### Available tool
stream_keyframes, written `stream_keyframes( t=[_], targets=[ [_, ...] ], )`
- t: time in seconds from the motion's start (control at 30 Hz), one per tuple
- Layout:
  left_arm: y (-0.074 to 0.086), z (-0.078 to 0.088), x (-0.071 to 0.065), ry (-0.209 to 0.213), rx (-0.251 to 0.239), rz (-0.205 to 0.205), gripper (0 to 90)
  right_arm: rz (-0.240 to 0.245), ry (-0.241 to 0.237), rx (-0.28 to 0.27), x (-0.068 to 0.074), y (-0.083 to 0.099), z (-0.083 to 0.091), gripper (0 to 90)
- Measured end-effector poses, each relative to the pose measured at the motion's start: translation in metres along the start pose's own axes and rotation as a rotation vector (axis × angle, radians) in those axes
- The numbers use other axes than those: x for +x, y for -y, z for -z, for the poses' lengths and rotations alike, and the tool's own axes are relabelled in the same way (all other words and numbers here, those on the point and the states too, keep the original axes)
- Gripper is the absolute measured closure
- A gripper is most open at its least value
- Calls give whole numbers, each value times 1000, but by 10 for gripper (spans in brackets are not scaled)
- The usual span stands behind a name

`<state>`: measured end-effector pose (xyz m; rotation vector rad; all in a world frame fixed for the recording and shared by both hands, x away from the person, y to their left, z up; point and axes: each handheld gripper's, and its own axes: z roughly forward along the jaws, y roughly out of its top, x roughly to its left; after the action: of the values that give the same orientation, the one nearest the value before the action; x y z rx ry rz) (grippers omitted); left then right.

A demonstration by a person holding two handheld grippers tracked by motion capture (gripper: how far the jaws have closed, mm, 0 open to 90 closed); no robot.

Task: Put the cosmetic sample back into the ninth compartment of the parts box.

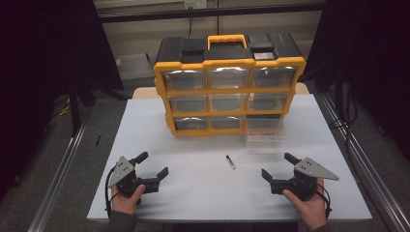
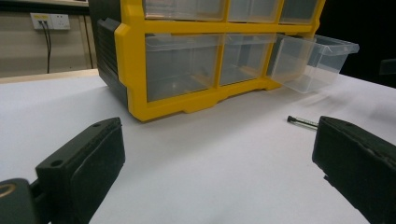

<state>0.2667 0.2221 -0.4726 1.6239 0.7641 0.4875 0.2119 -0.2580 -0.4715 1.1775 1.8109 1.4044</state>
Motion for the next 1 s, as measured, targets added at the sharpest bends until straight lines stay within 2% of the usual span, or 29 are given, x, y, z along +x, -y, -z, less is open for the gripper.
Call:
stream_keyframes(
  t=[0.03, 0.23, 0.33, 0.37, 0.43, 0.7, 0.8, 1.0],
  targets=[
    [0, 0, 0, -23, -4, 5, 26, -7, -1, 2, 1, 0, -2, 0],
    [0, 2, 0, -16, -3, 2, 26, 15, -20, 16, 8, -3, -13, 0],
    [0, 3, 0, -19, -4, -14, 26, 22, -41, 15, 12, -6, -17, 0],
    [0, 3, -1, -16, -5, -3, 27, 38, -45, 19, 15, -7, -20, 3],
    [0, 3, -1, -20, -2, -9, 26, 50, -50, 28, 18, -9, -23, 4],
    [0, 3, -1, -4, 0, -13, 26, 46, -58, 64, 23, -12, -33, 11],
    [0, 2, -1, -1, -6, -3, 26, 33, -62, 69, 25, -13, -35, 11],
    [0, 2, -1, -6, -7, -4, 26, 40, -73, 91, 28, -15, -43, 11]
  ],
)
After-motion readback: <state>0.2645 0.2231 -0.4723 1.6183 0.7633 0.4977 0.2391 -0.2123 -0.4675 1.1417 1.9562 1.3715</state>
